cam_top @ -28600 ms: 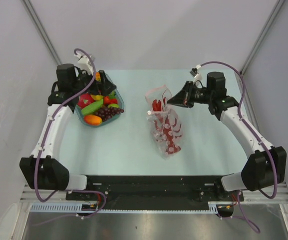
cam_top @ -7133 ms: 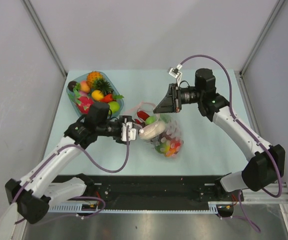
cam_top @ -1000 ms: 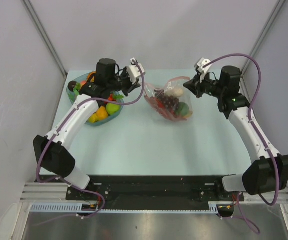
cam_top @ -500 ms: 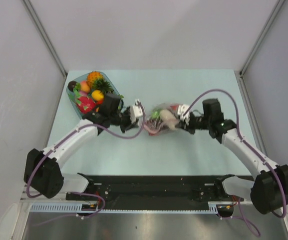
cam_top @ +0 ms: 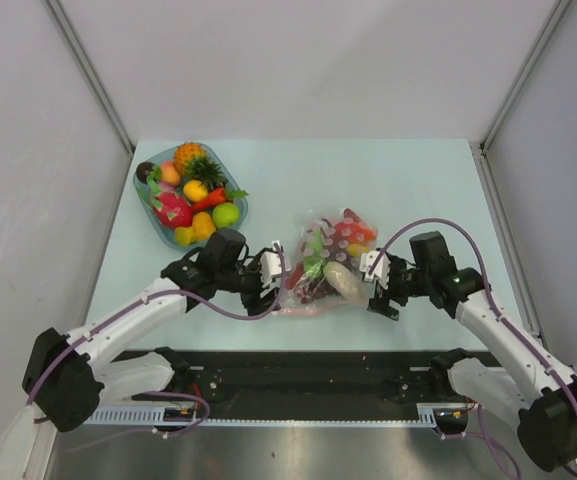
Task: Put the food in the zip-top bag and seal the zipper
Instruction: Place the zipper food storage bag at the center of the board, then reset both arms
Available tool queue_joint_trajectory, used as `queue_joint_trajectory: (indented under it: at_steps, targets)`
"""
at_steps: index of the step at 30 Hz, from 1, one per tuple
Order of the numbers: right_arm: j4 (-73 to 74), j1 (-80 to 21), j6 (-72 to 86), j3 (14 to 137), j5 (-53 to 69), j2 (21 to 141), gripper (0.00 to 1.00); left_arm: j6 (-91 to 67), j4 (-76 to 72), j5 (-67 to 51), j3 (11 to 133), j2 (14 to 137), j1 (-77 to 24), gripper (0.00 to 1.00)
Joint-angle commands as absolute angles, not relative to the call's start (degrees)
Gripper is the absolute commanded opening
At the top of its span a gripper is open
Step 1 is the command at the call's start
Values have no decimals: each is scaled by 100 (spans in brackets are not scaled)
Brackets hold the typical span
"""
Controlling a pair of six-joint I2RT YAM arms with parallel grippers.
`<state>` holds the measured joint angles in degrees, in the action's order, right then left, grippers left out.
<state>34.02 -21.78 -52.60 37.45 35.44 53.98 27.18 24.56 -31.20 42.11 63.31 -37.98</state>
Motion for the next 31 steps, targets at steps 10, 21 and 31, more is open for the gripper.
queue_joint_trajectory:
  at_steps: [10, 21, 31]
  targets:
    - [4009, -1214, -3052, 5685, 2918, 4596, 100, 1909, 3788, -3735, 6842, 6037, -2489, 100]
    - [3059, 816, -291, 7961, 3383, 7073, 100, 45, 4457, -3974, 10185, 8549, 234, 100]
    - [2602, 1564, 229, 9140, 3340, 8543, 100, -167, 4254, -2822, 10266, 9035, 861, 100]
